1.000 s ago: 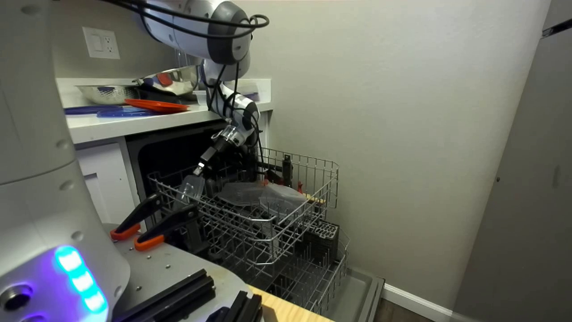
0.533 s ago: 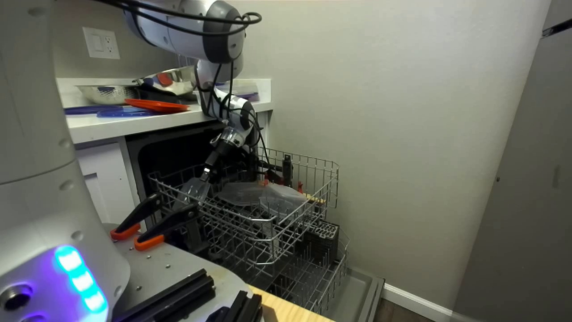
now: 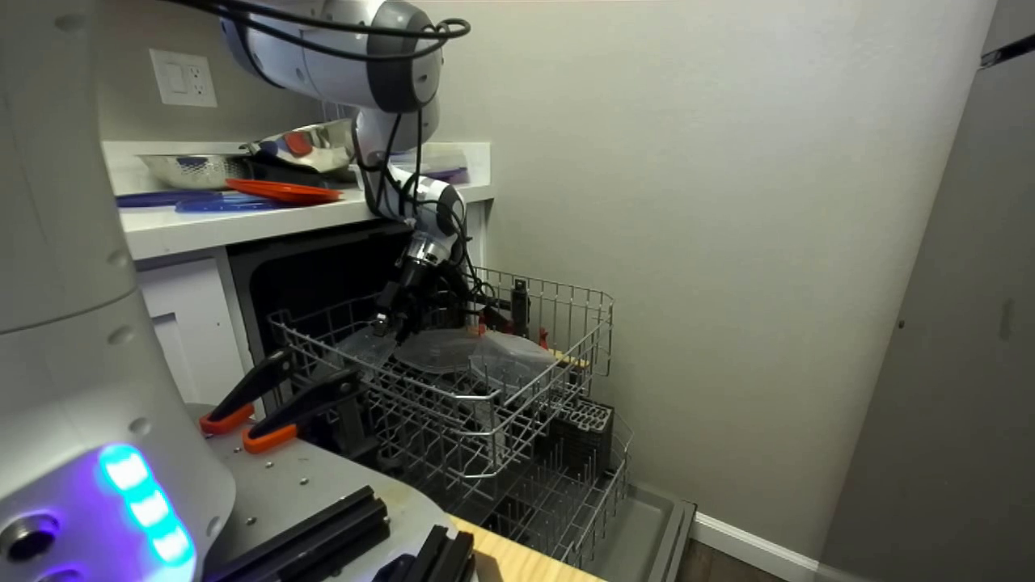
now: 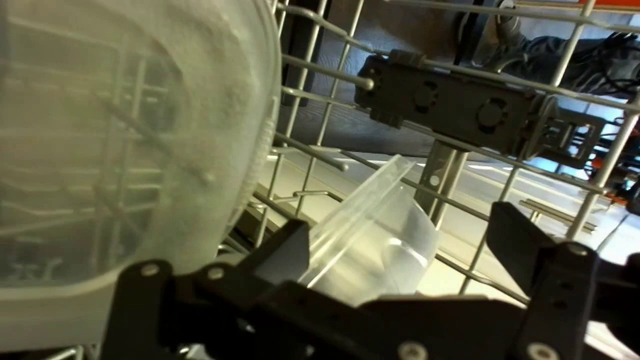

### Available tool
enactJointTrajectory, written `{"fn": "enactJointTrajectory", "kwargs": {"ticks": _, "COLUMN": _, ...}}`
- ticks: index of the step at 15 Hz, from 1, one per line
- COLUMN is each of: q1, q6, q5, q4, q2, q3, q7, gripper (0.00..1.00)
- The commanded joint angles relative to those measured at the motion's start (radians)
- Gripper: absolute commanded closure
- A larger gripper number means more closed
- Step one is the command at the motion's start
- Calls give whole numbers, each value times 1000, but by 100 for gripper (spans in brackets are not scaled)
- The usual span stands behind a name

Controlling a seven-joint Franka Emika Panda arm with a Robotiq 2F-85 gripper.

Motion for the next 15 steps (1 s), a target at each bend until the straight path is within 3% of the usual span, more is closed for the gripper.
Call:
{"fn": "enactJointTrajectory", "kwargs": {"ticks": 1, "q1": 41, "q6": 85, "q5": -14, "q4": -68, "q2": -24, "q3": -50, "q7": 159, "gripper": 0}}
{"fn": "enactJointTrajectory", "kwargs": {"ticks": 9, "q1": 51, "q6": 109, "q5": -10, "q4": -77, "q2": -31, "q3": -71, "q7": 337, "gripper": 0}}
{"fn": "enactJointTrajectory", "kwargs": {"ticks": 13, "q1": 48, "q6": 198, "q5": 12, "q4": -132, "q2": -64, "q3": -60, "q7": 423, "gripper": 0}}
{"fn": "enactJointTrajectory", "kwargs": {"ticks": 15, "q1": 35, "q6": 223, "q5": 30, "q4": -181, "q2": -97, "q3": -40, "q7": 403, "gripper": 0}}
